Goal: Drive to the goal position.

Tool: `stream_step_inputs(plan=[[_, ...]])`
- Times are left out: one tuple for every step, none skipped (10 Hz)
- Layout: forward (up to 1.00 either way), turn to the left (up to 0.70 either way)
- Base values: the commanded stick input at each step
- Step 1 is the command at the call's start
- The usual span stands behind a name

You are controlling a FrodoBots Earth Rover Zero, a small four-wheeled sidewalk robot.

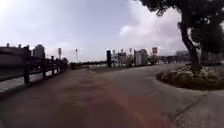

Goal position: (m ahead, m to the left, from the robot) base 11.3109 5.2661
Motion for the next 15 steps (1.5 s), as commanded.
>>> stream_step_inputs(plan=[[0.91,0.00],[0.91,0.09],[0.91,0.24],[0.91,0.35],[0.90,0.06],[0.90,0.00],[0.90,0.00],[0.90,0.17],[0.90,0.36],[0.90,0.36],[0.90,0.36],[0.89,0.03],[0.89,0.00],[0.89,0.00],[0.89,0.22]])
